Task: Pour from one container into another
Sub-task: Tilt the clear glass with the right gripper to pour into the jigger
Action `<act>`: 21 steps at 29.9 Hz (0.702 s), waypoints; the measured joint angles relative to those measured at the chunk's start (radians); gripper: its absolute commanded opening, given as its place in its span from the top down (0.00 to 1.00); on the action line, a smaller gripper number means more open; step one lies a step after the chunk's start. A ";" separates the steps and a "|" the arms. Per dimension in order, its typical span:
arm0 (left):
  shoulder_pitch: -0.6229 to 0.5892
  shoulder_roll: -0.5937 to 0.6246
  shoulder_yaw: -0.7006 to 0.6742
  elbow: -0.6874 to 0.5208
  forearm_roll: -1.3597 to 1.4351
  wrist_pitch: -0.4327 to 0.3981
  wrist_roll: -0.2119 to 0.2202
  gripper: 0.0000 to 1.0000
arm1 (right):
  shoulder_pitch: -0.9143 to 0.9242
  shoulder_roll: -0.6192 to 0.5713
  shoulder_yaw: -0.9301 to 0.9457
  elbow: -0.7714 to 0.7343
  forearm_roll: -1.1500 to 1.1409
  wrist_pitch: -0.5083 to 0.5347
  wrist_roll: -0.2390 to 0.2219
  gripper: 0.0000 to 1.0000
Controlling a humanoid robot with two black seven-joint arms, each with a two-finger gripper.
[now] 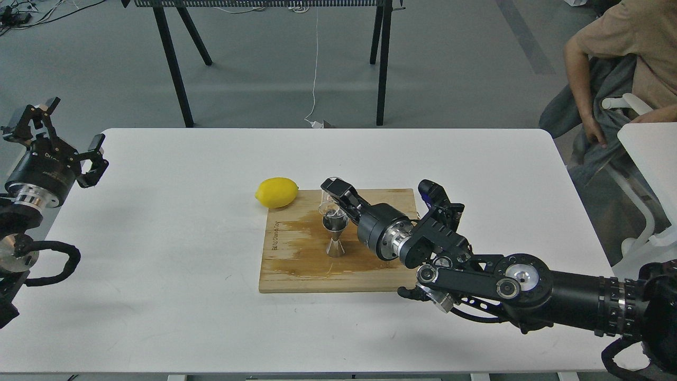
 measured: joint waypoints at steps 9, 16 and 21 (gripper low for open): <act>0.000 0.000 0.000 0.000 0.000 0.000 0.000 0.02 | 0.030 0.004 -0.046 -0.004 -0.010 0.000 0.001 0.57; 0.000 0.002 -0.001 0.001 0.000 0.000 0.000 0.02 | 0.039 0.005 -0.054 -0.003 -0.010 0.000 0.002 0.57; 0.001 0.002 -0.002 0.000 0.000 0.000 0.000 0.02 | 0.050 0.005 -0.068 -0.003 -0.010 0.000 0.003 0.57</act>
